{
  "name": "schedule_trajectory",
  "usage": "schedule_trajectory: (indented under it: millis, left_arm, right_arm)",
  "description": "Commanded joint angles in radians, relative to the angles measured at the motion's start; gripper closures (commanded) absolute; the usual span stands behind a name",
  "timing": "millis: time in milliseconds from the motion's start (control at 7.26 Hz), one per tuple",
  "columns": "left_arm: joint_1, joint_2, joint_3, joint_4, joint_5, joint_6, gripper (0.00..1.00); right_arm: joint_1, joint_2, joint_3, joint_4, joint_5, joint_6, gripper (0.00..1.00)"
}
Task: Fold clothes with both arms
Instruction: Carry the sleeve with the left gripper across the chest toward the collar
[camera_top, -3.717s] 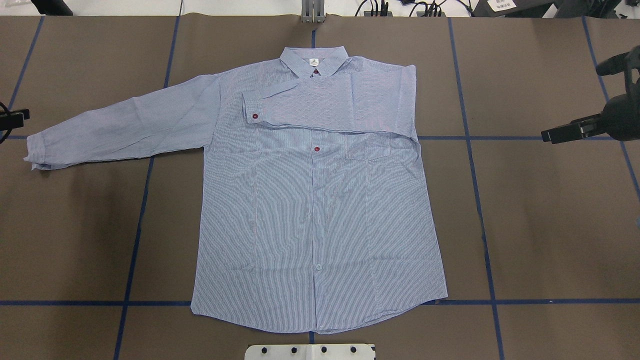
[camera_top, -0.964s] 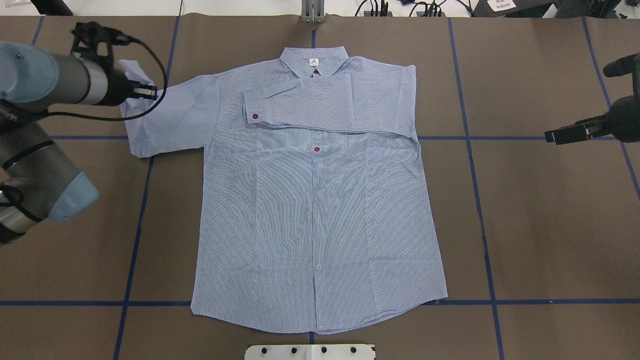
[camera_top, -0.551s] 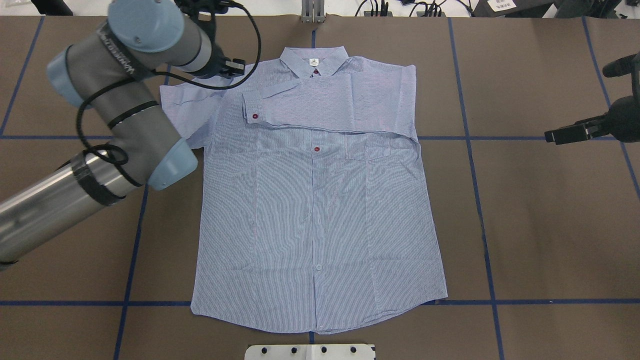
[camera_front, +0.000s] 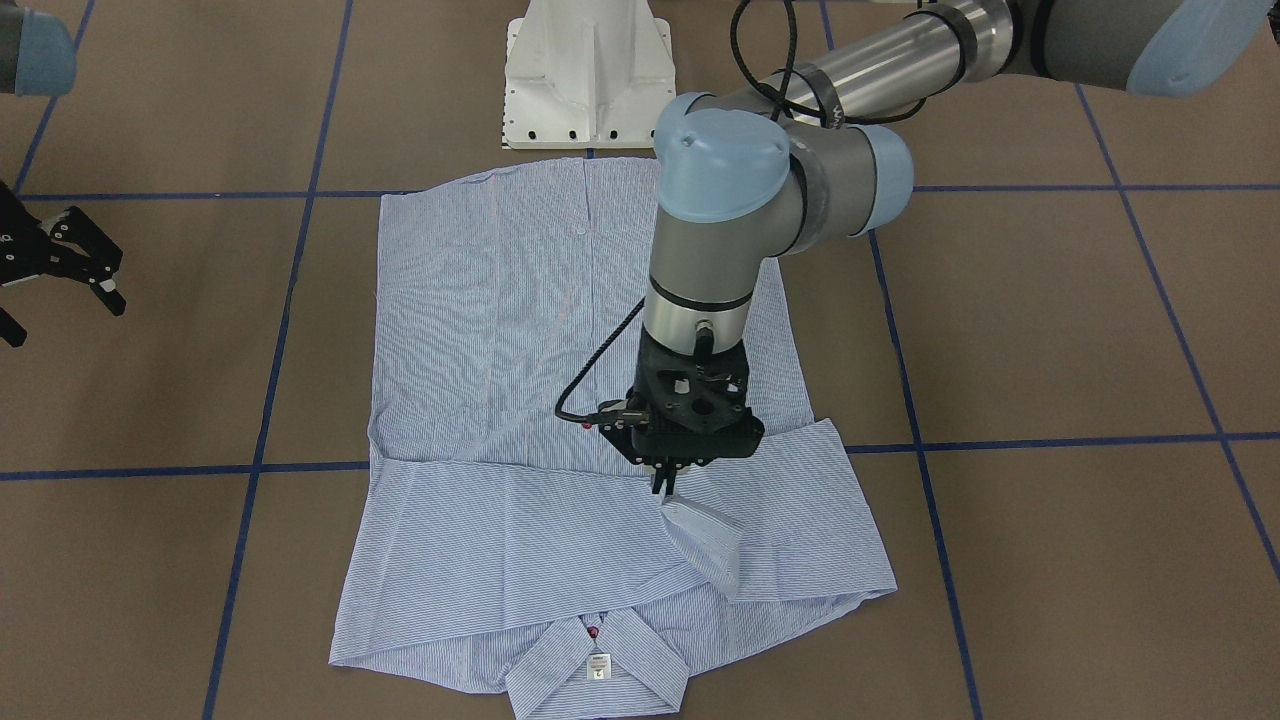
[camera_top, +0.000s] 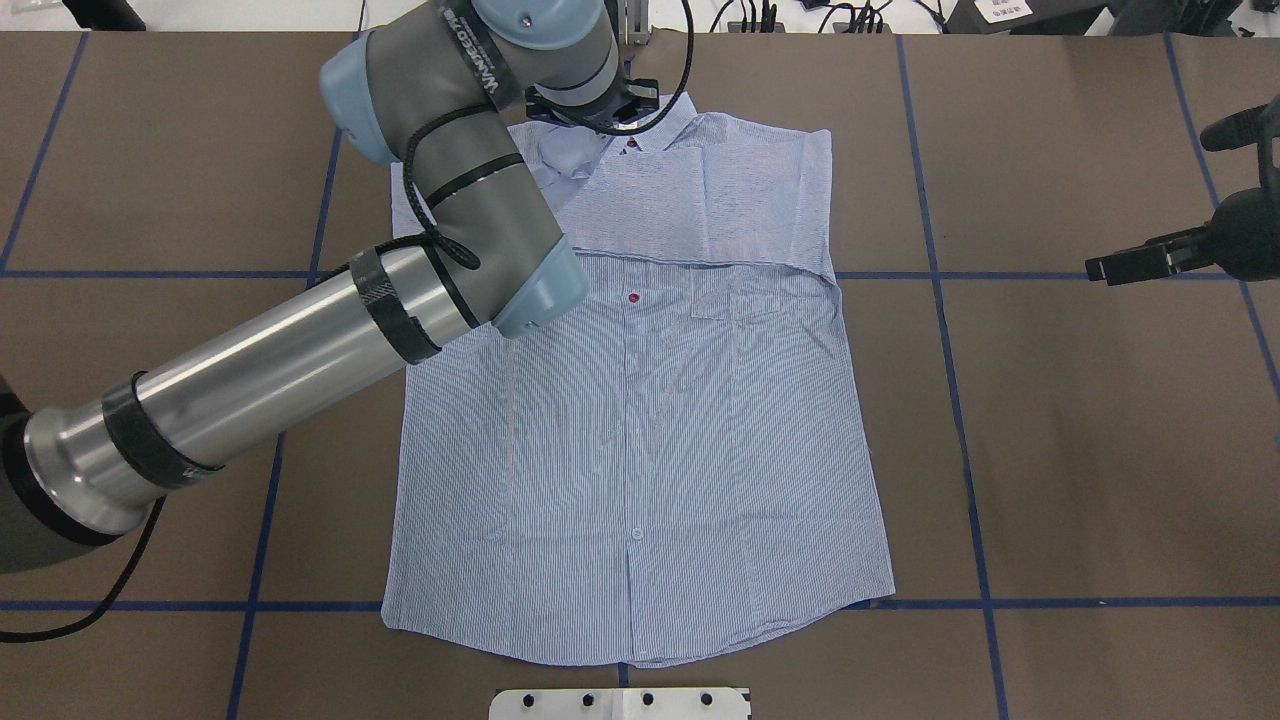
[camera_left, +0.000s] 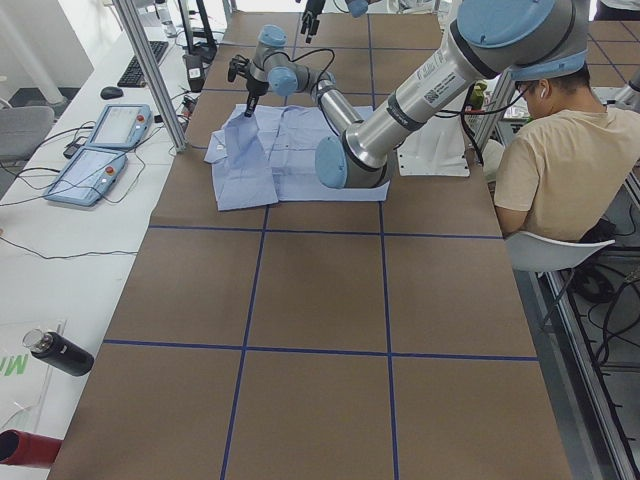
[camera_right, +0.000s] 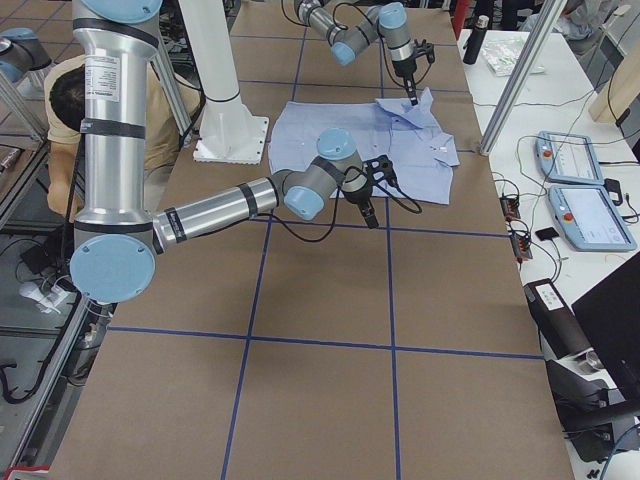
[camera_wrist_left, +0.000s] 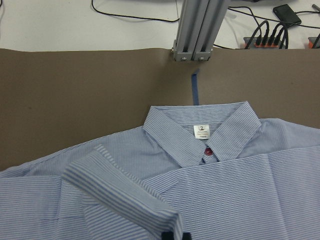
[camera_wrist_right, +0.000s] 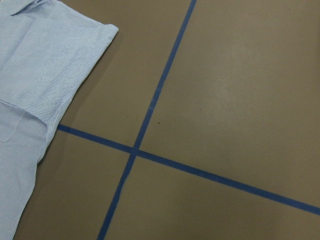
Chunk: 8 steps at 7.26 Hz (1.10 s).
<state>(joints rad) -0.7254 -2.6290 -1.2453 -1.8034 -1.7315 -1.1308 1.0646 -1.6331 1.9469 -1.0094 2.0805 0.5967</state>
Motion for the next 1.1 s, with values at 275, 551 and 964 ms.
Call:
schedule_trajectory:
  millis: [275, 551, 964]
  left_arm:
    - [0.090, -0.118, 0.117, -0.016, 0.050, -0.114, 1.00]
    - [0.139, -0.120, 0.154, -0.078, 0.096, -0.145, 0.59]
    - [0.161, -0.134, 0.173, -0.126, 0.099, -0.156, 0.00]
  right_arm:
    - [0.000, 0.001, 0.000, 0.000, 0.001, 0.002, 0.00]
    - [0.000, 0.001, 0.000, 0.000, 0.000, 0.002, 0.00]
    - [-0.002, 0.002, -0.006, 0.000, 0.000, 0.003, 0.00]
